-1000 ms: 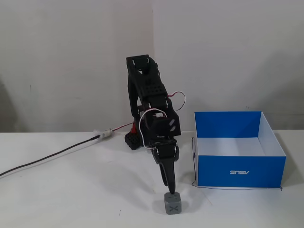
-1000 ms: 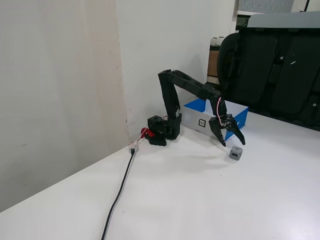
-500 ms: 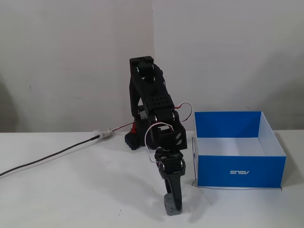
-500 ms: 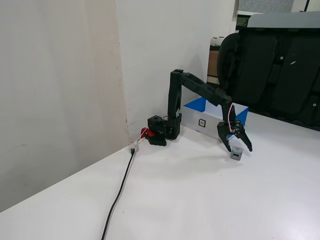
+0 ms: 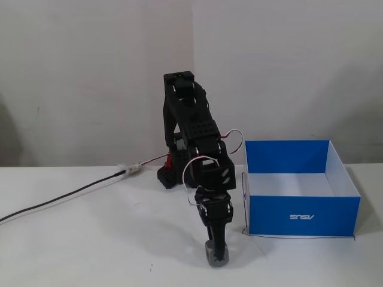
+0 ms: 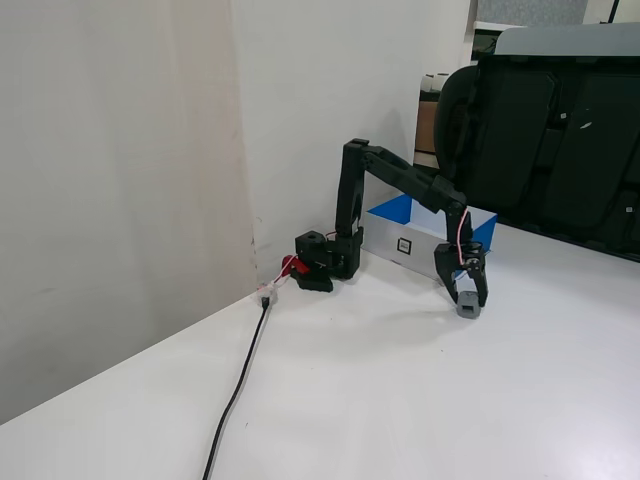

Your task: Pick the gray block and keep it in the box.

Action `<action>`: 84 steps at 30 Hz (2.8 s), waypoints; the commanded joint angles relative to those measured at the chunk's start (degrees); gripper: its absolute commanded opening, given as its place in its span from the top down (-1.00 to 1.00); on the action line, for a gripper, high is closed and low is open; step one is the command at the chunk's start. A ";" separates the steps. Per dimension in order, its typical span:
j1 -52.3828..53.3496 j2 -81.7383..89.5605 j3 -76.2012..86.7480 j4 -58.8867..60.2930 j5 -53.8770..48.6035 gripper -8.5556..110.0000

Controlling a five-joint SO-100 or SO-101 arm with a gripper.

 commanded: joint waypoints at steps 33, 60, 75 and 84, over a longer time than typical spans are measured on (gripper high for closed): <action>-45.70 61.88 9.40 13.97 -0.53 0.85; -22.50 53.17 0.79 12.66 -0.09 0.85; 3.78 55.72 9.32 -3.25 -0.35 0.85; 9.05 77.34 28.83 -7.73 -3.78 0.85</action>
